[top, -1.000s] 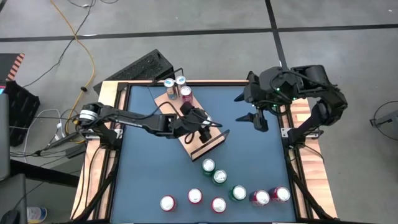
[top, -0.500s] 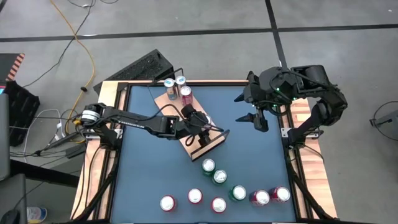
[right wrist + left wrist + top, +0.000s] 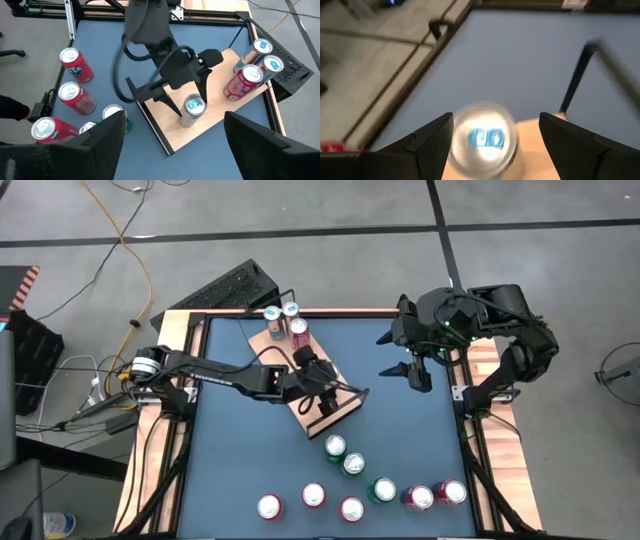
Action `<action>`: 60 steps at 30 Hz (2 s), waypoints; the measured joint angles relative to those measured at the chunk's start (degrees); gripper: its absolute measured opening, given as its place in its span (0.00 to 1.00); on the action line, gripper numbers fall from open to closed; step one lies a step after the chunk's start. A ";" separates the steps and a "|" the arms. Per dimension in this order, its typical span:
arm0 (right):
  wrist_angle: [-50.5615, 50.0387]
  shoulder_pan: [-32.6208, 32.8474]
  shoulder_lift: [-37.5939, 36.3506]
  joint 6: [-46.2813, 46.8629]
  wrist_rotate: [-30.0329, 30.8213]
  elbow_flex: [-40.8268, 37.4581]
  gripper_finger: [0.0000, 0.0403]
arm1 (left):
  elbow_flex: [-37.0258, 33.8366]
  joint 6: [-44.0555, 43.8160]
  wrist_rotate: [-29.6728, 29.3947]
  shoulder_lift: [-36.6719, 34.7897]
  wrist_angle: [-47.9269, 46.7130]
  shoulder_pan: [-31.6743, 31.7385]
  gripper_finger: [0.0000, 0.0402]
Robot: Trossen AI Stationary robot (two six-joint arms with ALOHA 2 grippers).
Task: Place canned beverage on shelf
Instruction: Put the blue soda can on the shelf aligned with the other blue soda cans
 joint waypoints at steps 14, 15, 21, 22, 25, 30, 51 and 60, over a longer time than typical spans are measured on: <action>-0.27 0.18 0.00 -0.02 -0.02 0.00 0.80 | 2.00 -2.15 13.22 -0.07 -4.14 6.82 0.70; -0.35 0.37 0.00 -0.02 -0.02 0.00 0.80 | 2.00 -2.78 14.62 -0.07 -4.32 7.47 0.70; -1.01 1.90 0.00 -0.02 -0.02 0.00 0.80 | 2.02 -3.02 16.75 -0.07 -6.25 8.32 0.70; -1.02 2.10 0.00 -0.02 -0.02 0.00 0.80 | 2.02 -3.04 16.77 -0.07 -6.31 8.13 0.70; -1.03 2.36 0.00 -0.02 0.00 -0.02 0.80 | 2.02 -3.05 16.04 -0.07 -7.27 7.63 0.70; -1.03 2.34 0.00 -0.02 0.04 -0.02 0.80 | 2.02 -3.22 15.70 -0.07 -8.95 7.50 0.64; -1.84 3.82 -0.42 0.06 0.15 -0.11 0.80 | 1.56 -2.46 23.04 -14.17 -19.47 5.25 0.56; -1.09 4.85 -0.57 0.04 0.17 -0.09 0.80 | -9.59 5.80 23.22 -35.43 -27.29 8.29 0.56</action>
